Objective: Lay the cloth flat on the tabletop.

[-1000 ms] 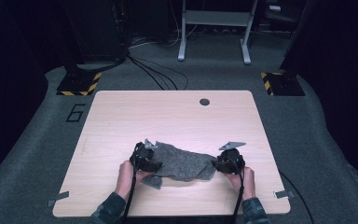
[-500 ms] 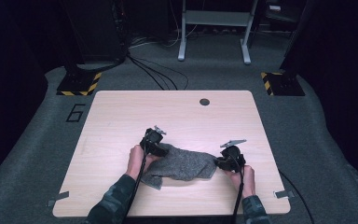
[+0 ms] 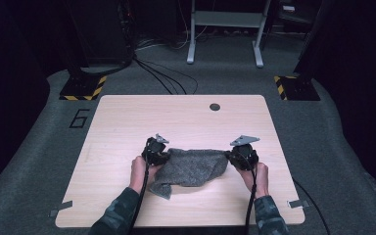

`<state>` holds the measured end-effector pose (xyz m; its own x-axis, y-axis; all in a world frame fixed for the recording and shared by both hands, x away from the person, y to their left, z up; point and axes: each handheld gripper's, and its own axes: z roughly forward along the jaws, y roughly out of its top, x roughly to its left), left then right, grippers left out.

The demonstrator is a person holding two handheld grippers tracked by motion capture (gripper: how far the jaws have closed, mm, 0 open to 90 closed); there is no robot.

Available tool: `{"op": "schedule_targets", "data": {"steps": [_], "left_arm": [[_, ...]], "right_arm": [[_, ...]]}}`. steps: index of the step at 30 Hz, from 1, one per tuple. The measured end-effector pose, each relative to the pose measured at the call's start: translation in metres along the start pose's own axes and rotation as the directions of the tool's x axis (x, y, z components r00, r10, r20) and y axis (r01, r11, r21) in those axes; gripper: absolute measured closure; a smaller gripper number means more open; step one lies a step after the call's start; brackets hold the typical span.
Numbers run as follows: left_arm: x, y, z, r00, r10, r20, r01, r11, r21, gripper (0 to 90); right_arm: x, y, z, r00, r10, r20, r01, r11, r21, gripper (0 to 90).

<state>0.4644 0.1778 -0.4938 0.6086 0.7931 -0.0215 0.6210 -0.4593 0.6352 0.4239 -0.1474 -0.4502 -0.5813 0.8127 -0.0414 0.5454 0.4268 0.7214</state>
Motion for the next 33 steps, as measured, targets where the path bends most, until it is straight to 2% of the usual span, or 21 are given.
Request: {"op": "schedule_targets", "data": {"steps": [2,3,4,5,7,9,10,11,13,14,16,18,21,24,26,28,29,30,31,33], "left_arm": [[0.001,-0.002,-0.006,0.9999,-0.010,-0.002,0.010,0.9999,-0.008,83.5],[0.001,-0.003,-0.007,0.9999,-0.014,0.001,0.014,0.9998,-0.010,83.4],[0.002,-0.005,-0.008,0.9999,-0.010,0.004,0.010,0.9999,0.012,82.9],[0.003,-0.007,-0.008,0.9998,-0.015,0.016,0.014,0.9995,0.027,81.3],[0.005,-0.011,-0.005,0.9996,-0.019,0.022,0.018,0.9984,0.054,77.3],[0.007,-0.013,-0.003,0.9990,-0.032,0.032,0.030,0.9974,0.066,70.2],[0.008,-0.014,-0.004,0.9985,-0.035,0.041,0.032,0.9972,0.068,65.2],[0.009,-0.014,-0.006,0.9983,-0.044,0.039,0.041,0.9968,0.069,60.5],[0.011,-0.012,-0.011,0.9982,-0.051,0.032,0.049,0.9975,0.050,49.1],[0.012,-0.011,-0.014,0.9984,-0.049,0.027,0.048,0.9981,0.039,46.5],[0.015,-0.007,-0.019,0.9985,-0.054,0.012,0.054,0.9983,0.022,40.8],[0.018,-0.003,-0.018,0.9986,-0.052,0.007,0.052,0.9982,0.030,37.5],[0.020,-0.002,-0.009,0.9990,-0.044,0.009,0.043,0.9967,0.069,34.7],[0.018,-0.005,-0.001,0.9993,-0.036,0.010,0.035,0.9950,0.093,32.0],[0.017,-0.006,0.001,0.9993,-0.034,0.013,0.032,0.9943,0.102,32.4],[0.015,-0.007,0.004,0.9997,-0.025,0.003,0.024,0.9942,0.104,36.6],[0.013,-0.007,0.004,0.9998,-0.017,-0.010,0.018,0.9951,0.097,38.8],[0.012,-0.007,0.003,1.0000,-0.008,-0.003,0.008,0.9956,0.094,47.7],[0.010,-0.006,0.003,1.0000,-0.001,0.003,0.001,0.9958,0.091,54.7],[0.004,-0.004,0.004,0.9998,0.016,0.008,-0.016,0.9963,0.084,69.3]], "right_arm": [[0.004,-0.004,-0.003,0.9998,-0.020,-0.007,0.020,1.000,0.006,87.3],[0.007,-0.008,-0.002,0.9995,-0.021,-0.022,0.022,0.999,0.028,87.2],[0.008,-0.011,0.000,0.9992,-0.022,-0.033,0.024,0.999,0.043,87.0],[0.011,-0.018,0.005,0.9981,-0.023,-0.057,0.028,0.996,0.086,86.7],[0.013,-0.029,0.016,0.9965,-0.027,-0.079,0.039,0.987,0.154,85.6],[0.013,-0.037,0.022,0.9946,-0.010,-0.103,0.030,0.982,0.187,83.4],[0.012,-0.040,0.024,0.9925,0.003,-0.122,0.022,0.979,0.205,78.4],[0.010,-0.041,0.024,0.9914,0.004,-0.131,0.023,0.979,0.204,75.4],[0.003,-0.040,0.018,0.9871,0.049,-0.153,-0.021,0.984,0.175,70.5],[-0.002,-0.039,0.015,0.9863,0.053,-0.156,-0.027,0.987,0.160,68.6],[-0.011,-0.034,0.008,0.9842,0.094,-0.150,-0.076,0.990,0.121,67.2],[-0.019,-0.029,0.007,0.9816,0.136,-0.134,-0.125,0.988,0.090,66.3],[-0.020,-0.025,0.017,0.9717,0.177,-0.157,-0.159,0.980,0.119,59.1],[-0.009,-0.023,0.031,0.9708,0.164,-0.175,-0.136,0.977,0.162,49.7],[-0.001,-0.023,0.039,0.9740,0.153,-0.167,-0.120,0.974,0.193,52.4],[0.003,-0.023,0.044,0.9803,0.135,-0.144,-0.103,0.972,0.210,64.6],[0.004,-0.023,0.046,0.9809,0.132,-0.143,-0.097,0.970,0.223,72.5],[0.004,-0.022,0.047,0.9819,0.129,-0.139,-0.095,0.970,0.224,81.7],[0.003,-0.022,0.049,0.9831,0.112,-0.144,-0.079,0.972,0.221,85.2],[0.002,-0.020,0.049,0.9852,0.115,-0.127,-0.086,0.973,0.212,87.7]]}}
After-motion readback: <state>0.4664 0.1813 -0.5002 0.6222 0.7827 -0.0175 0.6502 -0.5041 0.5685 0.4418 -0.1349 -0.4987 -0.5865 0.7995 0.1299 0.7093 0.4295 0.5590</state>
